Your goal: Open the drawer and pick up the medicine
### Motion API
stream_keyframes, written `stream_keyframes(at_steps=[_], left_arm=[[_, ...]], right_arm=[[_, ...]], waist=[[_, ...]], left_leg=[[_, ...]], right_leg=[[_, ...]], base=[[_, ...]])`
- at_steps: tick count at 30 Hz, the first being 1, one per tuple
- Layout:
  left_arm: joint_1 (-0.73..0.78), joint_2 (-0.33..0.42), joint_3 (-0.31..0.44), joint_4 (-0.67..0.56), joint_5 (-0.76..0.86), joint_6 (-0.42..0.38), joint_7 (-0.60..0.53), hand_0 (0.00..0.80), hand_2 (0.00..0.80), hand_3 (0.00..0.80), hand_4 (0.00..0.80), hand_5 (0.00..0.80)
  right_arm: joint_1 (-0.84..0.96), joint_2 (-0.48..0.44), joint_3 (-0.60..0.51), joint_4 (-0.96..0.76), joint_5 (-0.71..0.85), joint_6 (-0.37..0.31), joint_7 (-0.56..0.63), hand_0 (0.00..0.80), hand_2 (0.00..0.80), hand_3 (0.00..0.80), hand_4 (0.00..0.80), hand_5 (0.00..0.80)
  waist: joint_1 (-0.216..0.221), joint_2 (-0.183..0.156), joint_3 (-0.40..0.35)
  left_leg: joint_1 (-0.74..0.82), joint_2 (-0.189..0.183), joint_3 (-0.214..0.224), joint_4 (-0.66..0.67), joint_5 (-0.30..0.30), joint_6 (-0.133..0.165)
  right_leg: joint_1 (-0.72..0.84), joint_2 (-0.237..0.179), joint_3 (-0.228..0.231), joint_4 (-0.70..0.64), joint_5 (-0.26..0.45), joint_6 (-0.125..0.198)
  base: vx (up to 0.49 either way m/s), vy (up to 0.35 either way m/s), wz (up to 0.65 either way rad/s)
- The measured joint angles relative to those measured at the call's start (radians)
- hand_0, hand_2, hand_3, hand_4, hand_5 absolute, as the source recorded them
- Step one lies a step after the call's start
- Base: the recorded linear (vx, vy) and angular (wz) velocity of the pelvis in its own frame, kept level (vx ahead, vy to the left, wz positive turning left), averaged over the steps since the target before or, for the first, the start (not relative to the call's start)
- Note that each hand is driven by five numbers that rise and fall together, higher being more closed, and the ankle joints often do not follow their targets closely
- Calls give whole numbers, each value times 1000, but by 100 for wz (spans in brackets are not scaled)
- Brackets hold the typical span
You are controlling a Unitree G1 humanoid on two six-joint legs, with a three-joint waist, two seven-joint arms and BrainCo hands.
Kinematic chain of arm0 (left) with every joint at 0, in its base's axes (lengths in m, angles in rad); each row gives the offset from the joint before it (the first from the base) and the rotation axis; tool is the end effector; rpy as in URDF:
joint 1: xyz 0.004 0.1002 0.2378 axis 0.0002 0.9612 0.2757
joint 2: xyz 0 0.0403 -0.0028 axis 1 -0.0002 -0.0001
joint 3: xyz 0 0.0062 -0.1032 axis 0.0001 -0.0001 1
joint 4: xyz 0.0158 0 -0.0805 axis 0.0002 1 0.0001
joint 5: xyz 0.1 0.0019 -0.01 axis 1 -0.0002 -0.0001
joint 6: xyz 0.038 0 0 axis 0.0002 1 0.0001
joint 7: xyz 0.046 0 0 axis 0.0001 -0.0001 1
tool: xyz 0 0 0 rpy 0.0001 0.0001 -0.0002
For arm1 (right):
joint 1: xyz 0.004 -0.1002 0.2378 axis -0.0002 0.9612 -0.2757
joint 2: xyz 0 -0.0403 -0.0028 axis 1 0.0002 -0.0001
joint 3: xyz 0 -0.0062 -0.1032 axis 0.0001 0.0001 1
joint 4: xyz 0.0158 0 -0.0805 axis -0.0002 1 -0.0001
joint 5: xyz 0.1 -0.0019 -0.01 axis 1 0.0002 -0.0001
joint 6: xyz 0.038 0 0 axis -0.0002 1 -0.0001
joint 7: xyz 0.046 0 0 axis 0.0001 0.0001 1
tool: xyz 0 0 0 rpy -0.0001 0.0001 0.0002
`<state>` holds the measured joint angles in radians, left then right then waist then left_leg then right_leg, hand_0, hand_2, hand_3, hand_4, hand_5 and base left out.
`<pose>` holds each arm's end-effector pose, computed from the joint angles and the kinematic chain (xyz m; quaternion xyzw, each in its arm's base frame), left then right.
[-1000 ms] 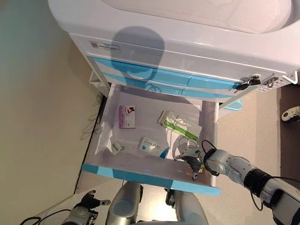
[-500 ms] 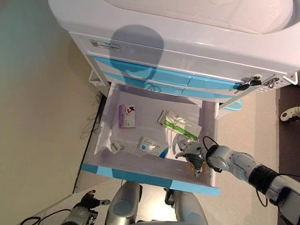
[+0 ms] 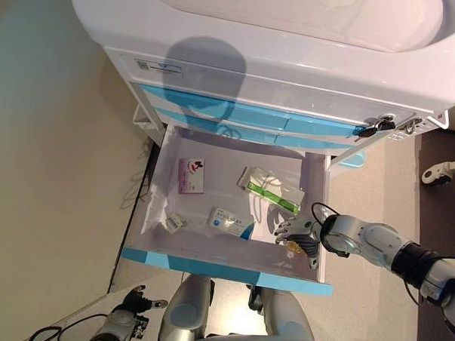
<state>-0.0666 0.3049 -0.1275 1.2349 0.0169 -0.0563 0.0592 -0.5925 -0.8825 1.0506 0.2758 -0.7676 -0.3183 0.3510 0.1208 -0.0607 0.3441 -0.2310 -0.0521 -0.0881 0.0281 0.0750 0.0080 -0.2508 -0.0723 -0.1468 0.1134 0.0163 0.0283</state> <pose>0.0978 0.2463 -0.1032 0.1874 0.5234 0.0492 0.8298 0.2433 -0.1890 0.0569 -0.7486 -0.0120 0.5222 0.4083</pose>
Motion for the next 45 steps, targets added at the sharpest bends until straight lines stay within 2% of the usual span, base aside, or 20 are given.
stream_keyframes(at_steps=[12, 19, 24, 32, 38, 39, 40, 41, 42, 45], left_arm=[[-1, 1, 0, -1, 0, 0, -1, 0, 0, 0, 0, 0], [-1, 2, 0, -3, 0, 1, 2, 0, 0, 0, 0, 0], [-2, 2, -1, -7, 0, 3, 9, 0, 0, 0, 0, 0], [-6, 8, -21, -10, -8, 8, 27, 0, 0, 0, 0, 0], [-6, 11, -21, -9, -11, 23, 32, 0, 0, 0, 0, 0], [-7, 11, -20, -10, -11, 23, 32, 0, 0, 0, 0, 0], [-8, 11, -19, -10, -11, 24, 33, 0, 0, 0, 0, 0], [-8, 10, -19, -9, -11, 26, 33, 0, 0, 0, 0, 0], [-9, 11, -17, -11, -11, 28, 34, 0, 0, 0, 0, 0], [-12, 10, -16, -17, -10, 30, 36, 0, 0, 0, 0, 0]], right_arm=[[16, 12, 4, 15, 3, -3, 16, 0, 0, 0, 0, 0], [57, 91, -25, 99, -28, 3, -39, 0, 0, 0, 0, 0], [66, 189, -69, 174, -77, 25, -103, 0, 0, 0, 0, 0], [86, 357, -177, 298, -176, 114, -186, 0, 0, 0, 0, 0], [103, 359, -200, 270, -176, 143, -185, 0, 0, 0, 0, 0], [106, 357, -209, 258, -176, 148, -183, 41, 41, 41, 41, 41], [115, 353, -219, 238, -177, 159, -181, 326, 326, 326, 326, 326], [116, 352, -219, 234, -177, 163, -179, 511, 511, 511, 511, 511], [131, 349, -235, 204, -185, 173, -167, 800, 800, 800, 800, 800], [162, 313, -273, 153, -194, 191, -148, 800, 800, 800, 800, 800]], waist=[[0, 0, 0], [-1, -3, -2], [-8, -6, -3], [-15, -8, -5], [-18, -8, -5], [-18, -8, -5], [-20, -8, -5], [-19, -8, -4], [-21, -7, -4], [-21, -5, -3]], left_leg=[[-6, -3, -21, 0, 4, -3], [-7, -3, -24, 0, 5, -2], [-8, -3, -24, 0, 5, -2], [-10, -4, -26, -1, 5, -2], [-17, -4, -27, 0, 5, -2], [-20, -4, -27, 1, 5, -2], [-28, -4, -26, 2, 7, -2], [-28, -5, -26, 2, 7, -1], [-28, -5, -26, 1, 7, -1], [-28, -6, -26, -1, 7, -1]], right_leg=[[3, 1, 0, -1, -2, 1], [3, 0, 0, -1, -3, 1], [2, 0, 0, -1, -3, 2], [0, 0, -1, 0, -4, 2], [-6, -1, 0, 0, -4, 2], [-9, -1, 0, 1, -4, 2], [-18, -1, 0, 3, -3, 2], [-19, -1, 0, 3, -3, 2], [-19, -1, 0, 3, -4, 2], [-20, -3, 0, 4, -4, 2]], base=[[0, -6, 5], [0, 0, 0], [0, 0, 0], [0, 0, 0], [0, 0, 0], [0, 0, 0], [0, 0, 0], [0, 0, 0], [0, 0, 0], [0, 0, 0]])
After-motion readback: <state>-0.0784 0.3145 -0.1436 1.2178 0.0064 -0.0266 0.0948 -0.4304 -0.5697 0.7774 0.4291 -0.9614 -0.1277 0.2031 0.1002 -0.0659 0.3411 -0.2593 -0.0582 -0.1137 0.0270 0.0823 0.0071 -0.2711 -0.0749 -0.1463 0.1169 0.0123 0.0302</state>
